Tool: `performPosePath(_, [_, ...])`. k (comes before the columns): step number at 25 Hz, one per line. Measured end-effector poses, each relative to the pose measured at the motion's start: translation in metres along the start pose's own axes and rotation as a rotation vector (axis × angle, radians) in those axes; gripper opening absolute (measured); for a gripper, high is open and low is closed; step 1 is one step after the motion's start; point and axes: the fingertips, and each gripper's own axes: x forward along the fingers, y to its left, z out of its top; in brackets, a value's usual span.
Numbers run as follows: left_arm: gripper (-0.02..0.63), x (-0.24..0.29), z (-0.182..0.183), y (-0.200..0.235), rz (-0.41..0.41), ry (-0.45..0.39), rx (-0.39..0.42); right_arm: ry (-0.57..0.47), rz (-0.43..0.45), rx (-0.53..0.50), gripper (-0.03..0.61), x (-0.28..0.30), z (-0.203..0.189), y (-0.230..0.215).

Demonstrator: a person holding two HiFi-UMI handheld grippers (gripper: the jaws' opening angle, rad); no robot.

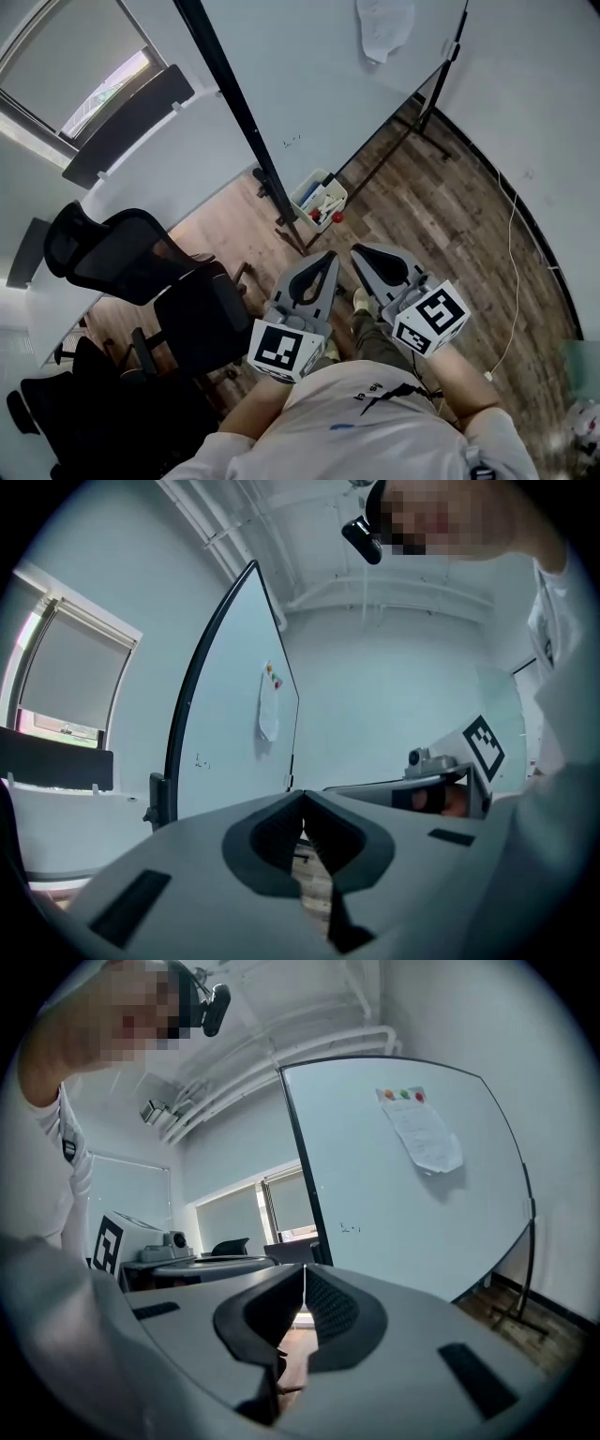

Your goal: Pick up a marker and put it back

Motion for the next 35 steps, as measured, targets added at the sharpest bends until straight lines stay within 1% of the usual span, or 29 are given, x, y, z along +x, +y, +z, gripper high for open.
performPosePath(3, [0.012, 0.027, -0.001, 0.016, 0.04, 0.004, -0.005, 0.012, 0.044, -0.006, 0.014, 0.022, 0.003, -0.026])
performPosePath(8, [0.012, 0.066, -0.006, 0.039, 0.115, 0.017, -0.031, 0.048, 0.122, 0.028, 0.014, 0.051, 0.001, -0.066])
performPosePath(13, [0.012, 0.09, -0.008, 0.061, 0.19, 0.021, -0.03, 0.068, 0.178, 0.042, 0.014, 0.075, -0.003, -0.094])
performPosePath(19, [0.012, 0.101, -0.013, 0.079, 0.226, 0.03, -0.026, 0.095, 0.183, 0.043, 0.015, 0.099, -0.014, -0.119])
performPosePath(27, [0.012, 0.107, -0.033, 0.101, 0.234, 0.042, -0.034, 0.131, 0.18, 0.043, 0.014, 0.129, -0.042, -0.132])
performPosePath(35, [0.012, 0.114, -0.048, 0.11, 0.236, 0.05, -0.045, 0.178, 0.163, 0.063, 0.015, 0.147, -0.074, -0.148])
